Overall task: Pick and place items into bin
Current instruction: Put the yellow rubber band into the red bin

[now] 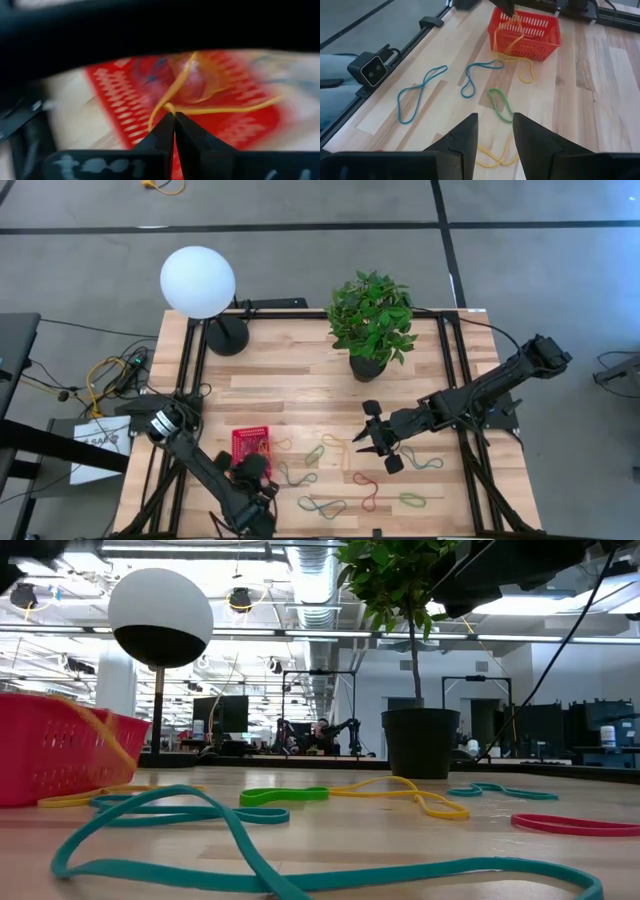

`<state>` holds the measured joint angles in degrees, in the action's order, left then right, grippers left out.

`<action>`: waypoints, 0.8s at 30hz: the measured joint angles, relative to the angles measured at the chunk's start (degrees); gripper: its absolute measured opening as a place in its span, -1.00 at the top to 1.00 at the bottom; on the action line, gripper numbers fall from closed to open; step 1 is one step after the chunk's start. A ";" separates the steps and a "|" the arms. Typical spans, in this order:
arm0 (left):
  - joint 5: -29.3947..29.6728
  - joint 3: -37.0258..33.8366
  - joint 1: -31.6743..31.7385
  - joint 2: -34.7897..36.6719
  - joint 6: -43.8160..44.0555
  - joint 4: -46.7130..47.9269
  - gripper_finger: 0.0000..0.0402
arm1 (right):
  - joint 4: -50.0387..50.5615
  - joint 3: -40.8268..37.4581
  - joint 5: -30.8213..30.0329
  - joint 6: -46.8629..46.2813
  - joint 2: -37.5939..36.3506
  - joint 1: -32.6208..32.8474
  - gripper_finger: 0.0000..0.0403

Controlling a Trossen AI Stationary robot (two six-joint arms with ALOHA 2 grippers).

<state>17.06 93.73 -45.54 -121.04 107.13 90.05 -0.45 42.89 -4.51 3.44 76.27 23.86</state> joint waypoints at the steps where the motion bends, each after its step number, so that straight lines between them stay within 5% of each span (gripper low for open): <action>1: -1.20 -1.46 0.00 -0.01 0.43 -0.01 1.00 | 0.00 0.00 0.00 0.00 0.00 0.00 0.41; 10: -1.53 -4.18 0.14 -0.01 -3.00 -1.65 0.94 | 0.02 0.00 0.00 0.02 0.00 0.00 0.41; 19: -0.92 -4.15 0.31 0.01 -7.05 -10.24 0.53 | 0.00 0.00 0.00 0.02 0.00 0.00 0.41; 24: 0.94 -1.09 0.33 0.01 -3.79 -2.86 0.39 | 0.00 0.00 0.00 0.01 0.00 0.00 0.41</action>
<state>18.00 92.65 -45.21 -121.03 103.34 87.19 -0.45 42.89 -4.51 3.45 76.27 23.86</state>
